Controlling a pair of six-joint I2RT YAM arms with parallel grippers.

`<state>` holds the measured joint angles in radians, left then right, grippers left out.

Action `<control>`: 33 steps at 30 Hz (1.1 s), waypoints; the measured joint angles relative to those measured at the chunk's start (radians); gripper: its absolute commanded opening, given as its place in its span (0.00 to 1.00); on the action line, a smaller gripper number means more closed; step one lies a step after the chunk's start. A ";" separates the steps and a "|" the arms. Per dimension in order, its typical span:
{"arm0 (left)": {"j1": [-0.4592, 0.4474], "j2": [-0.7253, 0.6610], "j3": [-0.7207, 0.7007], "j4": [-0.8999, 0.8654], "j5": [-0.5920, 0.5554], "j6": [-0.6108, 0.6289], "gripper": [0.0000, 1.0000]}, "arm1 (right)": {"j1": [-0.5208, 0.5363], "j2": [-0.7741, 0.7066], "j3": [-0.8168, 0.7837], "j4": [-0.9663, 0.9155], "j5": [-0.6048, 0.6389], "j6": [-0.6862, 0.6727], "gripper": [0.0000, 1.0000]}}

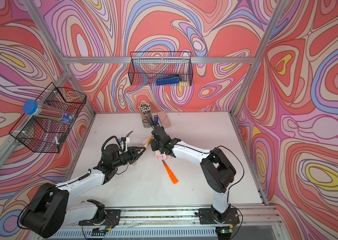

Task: Wipe small sickles with rags
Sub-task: Wipe the small sickle.

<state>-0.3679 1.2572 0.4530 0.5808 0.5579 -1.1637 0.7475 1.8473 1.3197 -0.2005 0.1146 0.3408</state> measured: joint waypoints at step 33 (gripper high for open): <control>0.000 0.002 0.021 -0.076 -0.004 0.016 0.00 | -0.024 -0.090 -0.035 0.057 -0.163 0.066 0.00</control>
<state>-0.3676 1.2587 0.4740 0.5053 0.5537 -1.1477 0.7235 1.7573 1.2850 -0.1432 -0.0486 0.4068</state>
